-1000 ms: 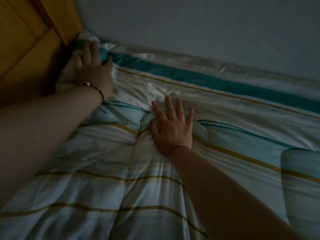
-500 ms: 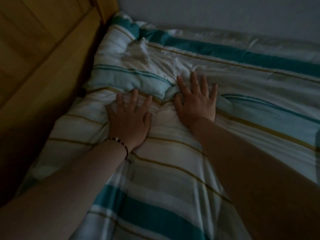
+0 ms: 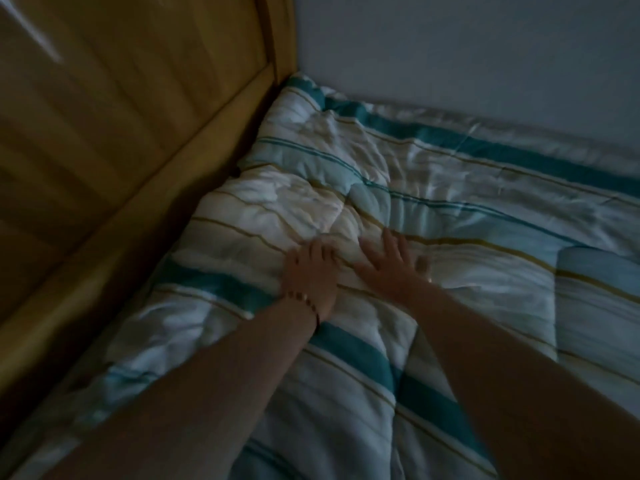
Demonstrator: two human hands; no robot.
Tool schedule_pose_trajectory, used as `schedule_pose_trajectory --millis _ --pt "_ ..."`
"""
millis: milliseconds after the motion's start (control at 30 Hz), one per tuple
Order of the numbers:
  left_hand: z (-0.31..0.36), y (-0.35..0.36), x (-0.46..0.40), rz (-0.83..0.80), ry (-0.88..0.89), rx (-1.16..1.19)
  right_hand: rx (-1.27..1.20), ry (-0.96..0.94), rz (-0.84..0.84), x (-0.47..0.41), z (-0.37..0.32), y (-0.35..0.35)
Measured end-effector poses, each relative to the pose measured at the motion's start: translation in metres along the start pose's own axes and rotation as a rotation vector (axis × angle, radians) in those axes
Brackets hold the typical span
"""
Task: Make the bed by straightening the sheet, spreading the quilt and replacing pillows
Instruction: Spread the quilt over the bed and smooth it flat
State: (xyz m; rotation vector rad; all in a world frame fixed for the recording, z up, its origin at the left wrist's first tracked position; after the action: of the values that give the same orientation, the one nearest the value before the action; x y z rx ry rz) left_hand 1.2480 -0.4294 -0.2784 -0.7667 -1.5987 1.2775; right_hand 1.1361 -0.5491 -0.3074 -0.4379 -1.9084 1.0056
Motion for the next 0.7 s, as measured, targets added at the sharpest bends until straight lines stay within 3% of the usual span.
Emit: schedule_pose_trajectory --millis 67,267,434,500,601,634,701 --pt "-0.006 0.017 0.059 -0.015 0.078 0.004 0.069 0.007 0.001 0.025 -0.002 0.015" --pt "-0.075 0.057 0.194 -0.120 0.095 -0.046 0.083 0.006 0.001 0.111 -0.047 0.085" --pt "-0.142 0.064 0.282 -0.041 -0.075 -0.057 0.082 -0.068 0.034 0.177 -0.075 0.141" --pt "-0.170 0.058 0.316 0.069 -0.281 0.043 0.128 -0.099 0.030 0.201 -0.084 0.157" --pt "-0.199 0.041 0.342 0.257 -0.581 0.533 0.163 -0.081 0.013 0.214 -0.088 0.169" --pt "-0.205 0.040 0.349 0.230 -0.619 0.658 0.170 -0.071 0.007 0.218 -0.090 0.171" --pt "-0.216 0.045 0.356 -0.006 -0.679 0.818 0.169 -0.049 -0.015 0.218 -0.094 0.171"
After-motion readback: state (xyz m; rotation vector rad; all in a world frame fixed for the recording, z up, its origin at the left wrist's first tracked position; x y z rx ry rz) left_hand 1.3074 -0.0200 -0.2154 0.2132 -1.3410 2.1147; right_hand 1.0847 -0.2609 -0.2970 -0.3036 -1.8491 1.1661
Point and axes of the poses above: each hand's wrist, its own x-axis away from the middle knuckle, its own y-axis out of the palm, z = x × y, the point moved 4 cm from there along -x, towards the middle knuckle, and after that the axes turned 4 degrees about y, right-handed, at the moved point
